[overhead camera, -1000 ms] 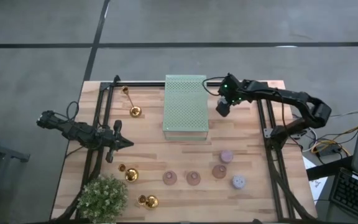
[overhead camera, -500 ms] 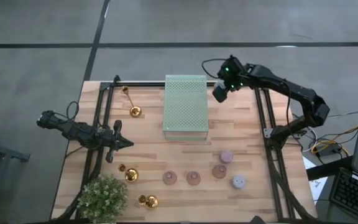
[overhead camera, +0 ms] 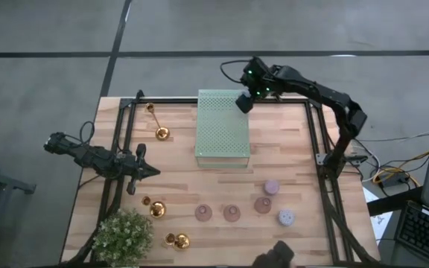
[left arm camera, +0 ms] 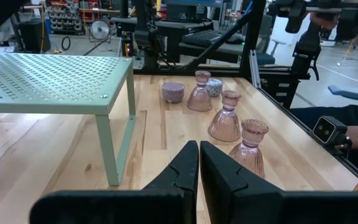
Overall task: Pick & Place candle stick holders
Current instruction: Put the green scented candle on the shelf
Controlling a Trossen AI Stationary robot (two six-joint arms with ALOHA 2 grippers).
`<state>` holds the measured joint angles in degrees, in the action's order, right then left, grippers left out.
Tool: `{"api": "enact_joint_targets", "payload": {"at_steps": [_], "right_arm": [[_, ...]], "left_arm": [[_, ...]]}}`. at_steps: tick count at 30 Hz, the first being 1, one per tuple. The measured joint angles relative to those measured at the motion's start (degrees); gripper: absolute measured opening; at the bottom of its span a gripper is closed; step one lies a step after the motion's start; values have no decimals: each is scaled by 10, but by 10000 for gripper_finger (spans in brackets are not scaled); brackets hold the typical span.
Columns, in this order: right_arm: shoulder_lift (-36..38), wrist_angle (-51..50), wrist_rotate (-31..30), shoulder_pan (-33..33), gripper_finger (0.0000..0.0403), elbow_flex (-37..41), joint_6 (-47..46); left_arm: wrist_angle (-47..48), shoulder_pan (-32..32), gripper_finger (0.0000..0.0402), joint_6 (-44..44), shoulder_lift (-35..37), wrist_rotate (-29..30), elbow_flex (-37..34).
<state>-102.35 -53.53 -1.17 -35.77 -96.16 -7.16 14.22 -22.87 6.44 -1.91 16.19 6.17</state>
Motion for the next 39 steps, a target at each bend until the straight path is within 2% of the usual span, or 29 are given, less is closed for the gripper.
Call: {"api": "enact_joint_targets", "payload": {"at_steps": [7, 32, 39], "right_arm": [[-47, -32, 2, 0, 290, -51, 4], [-73, -5, 12, 7, 291, -49, 29], [-71, -5, 7, 7, 321, -49, 37]], "left_arm": [[0, 0, 21, 0, 0, 0, 0], [0, 0, 21, 0, 0, 0, 0], [0, 0, 21, 0, 0, 0, 0]]}}
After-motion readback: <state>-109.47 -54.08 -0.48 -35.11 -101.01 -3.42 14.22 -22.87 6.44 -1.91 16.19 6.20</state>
